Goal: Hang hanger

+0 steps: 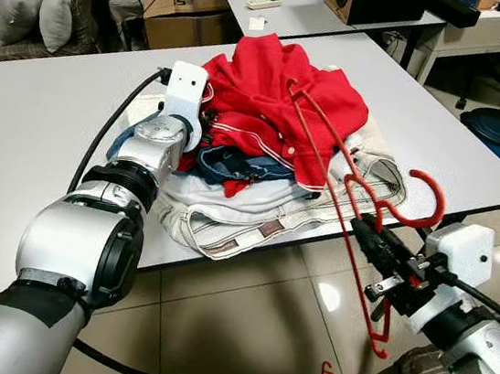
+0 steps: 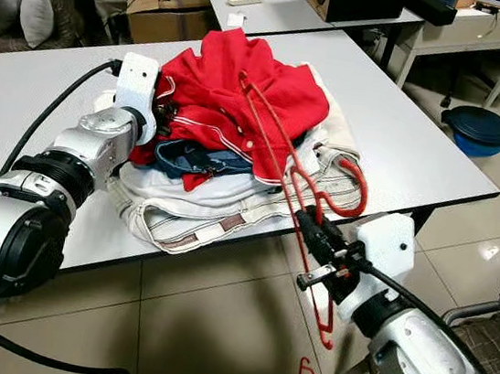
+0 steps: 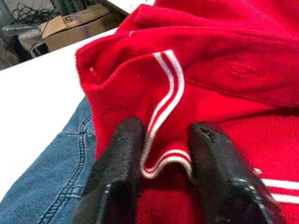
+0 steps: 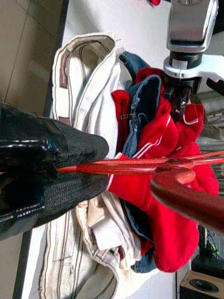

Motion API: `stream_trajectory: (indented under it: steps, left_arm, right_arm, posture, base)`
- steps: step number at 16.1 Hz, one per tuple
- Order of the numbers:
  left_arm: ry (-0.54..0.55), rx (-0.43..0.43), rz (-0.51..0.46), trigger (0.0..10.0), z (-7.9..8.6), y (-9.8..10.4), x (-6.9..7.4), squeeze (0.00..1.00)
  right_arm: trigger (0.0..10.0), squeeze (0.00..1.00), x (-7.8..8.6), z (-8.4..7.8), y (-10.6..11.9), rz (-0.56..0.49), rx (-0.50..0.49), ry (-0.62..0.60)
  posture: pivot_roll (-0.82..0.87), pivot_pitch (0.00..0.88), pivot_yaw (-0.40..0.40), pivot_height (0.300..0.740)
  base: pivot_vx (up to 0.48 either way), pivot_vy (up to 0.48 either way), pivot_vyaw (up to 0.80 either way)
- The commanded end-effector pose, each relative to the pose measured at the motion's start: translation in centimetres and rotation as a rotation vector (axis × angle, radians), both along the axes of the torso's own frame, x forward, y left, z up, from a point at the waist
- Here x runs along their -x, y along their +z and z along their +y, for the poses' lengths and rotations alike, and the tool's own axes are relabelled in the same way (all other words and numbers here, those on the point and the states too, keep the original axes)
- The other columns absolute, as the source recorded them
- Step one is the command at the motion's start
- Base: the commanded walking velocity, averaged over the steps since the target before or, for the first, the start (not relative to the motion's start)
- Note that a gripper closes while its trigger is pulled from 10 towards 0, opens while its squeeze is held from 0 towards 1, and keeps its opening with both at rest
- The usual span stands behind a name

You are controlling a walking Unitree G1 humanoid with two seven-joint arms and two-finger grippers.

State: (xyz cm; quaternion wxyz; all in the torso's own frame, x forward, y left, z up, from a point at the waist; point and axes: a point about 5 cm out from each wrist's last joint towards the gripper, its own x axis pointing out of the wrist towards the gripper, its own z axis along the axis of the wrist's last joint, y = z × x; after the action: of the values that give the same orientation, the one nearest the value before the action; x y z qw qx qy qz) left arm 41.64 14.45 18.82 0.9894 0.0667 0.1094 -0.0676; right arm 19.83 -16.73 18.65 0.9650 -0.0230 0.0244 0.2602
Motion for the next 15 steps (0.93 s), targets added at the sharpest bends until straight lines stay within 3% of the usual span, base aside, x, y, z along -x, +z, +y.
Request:
stream_trajectory:
  steps: [1, 11, 15]
  left_arm:
    - [0.007, -0.028, -0.004, 0.0, 0.6, 0.4, -0.1, 0.0]
    - [-0.005, -0.037, -0.022, 0.0, 0.9, 0.5, -0.1, 0.0]
    - [0.053, 0.022, -0.081, 0.0, 1.9, 1.5, -0.3, 0.0]
  right_arm:
    - [10.0, 0.0, 0.0, 0.2, 0.2, -0.011, 0.001, 0.011]
    - [10.0, 0.0, -0.1, 0.6, -0.1, -0.008, -0.001, 0.028]
    - [10.0, 0.0, -0.1, 0.6, -0.1, -0.015, -0.001, 0.026]
  posture:
    - [-0.09, 0.041, 0.13, 0.74]
    - [-0.09, 0.013, 0.126, 0.74]
    - [-0.08, 0.0, 0.127, 0.74]
  base:
    - [0.0, 0.0, 0.0]
    - [0.0, 0.0, 0.0]
    - [0.0, 0.0, 0.0]
